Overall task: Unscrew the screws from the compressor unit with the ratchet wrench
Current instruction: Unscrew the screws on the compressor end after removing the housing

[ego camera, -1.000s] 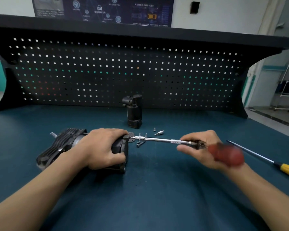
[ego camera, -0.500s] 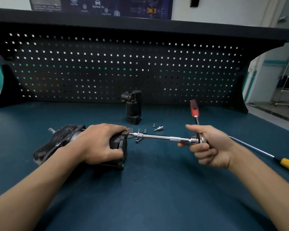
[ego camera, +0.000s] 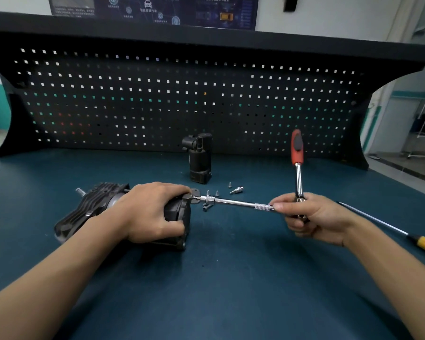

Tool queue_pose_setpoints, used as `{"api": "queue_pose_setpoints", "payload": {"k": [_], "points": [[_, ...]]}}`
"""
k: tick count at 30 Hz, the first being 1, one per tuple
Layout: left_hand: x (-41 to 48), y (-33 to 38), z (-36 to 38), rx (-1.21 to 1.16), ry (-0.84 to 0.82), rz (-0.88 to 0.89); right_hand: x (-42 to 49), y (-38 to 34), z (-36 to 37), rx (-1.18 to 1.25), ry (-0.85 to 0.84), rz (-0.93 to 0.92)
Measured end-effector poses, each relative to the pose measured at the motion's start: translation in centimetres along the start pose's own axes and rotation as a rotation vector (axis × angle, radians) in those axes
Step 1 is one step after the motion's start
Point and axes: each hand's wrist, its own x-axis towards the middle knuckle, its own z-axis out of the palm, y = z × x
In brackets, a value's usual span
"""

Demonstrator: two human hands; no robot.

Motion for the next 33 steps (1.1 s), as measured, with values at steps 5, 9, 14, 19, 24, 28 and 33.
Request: {"api": "queue_pose_setpoints", "payload": {"k": [5,9,14,19,24,28,33], "points": [[-0.1,-0.1,0.0,0.002,-0.007,0.0,-0.3,-0.1,0.0,-0.301,0.083,-0.214],[-0.1,-0.1,0.0,-0.003,-0.003,0.001,-0.4,-0.3,-0.4,-0.507,0.173,-0.363],[-0.1,-0.2,0.0,0.002,-0.003,-0.015,0.1,0.2,-0.1,-0.564,0.278,-0.505],[-0.1,-0.3,0.1,0.005,0.002,-0.026,0.1,0.0,0.3,-0.825,0.448,-0.777],[0.0,-0.5,0.2,0.019,0.006,-0.034,-0.1,-0.3,1.1,-1.06,0.491,-1.111],[0.1,-0.4,0.2,0.014,0.005,-0.028,-0.1,-0.1,1.4,-1.034,0.503,-0.983],[0.3,-0.8,0.2,0.029,0.01,-0.035,0.5,0.2,1.9,-0.624,0.389,-0.644]]}}
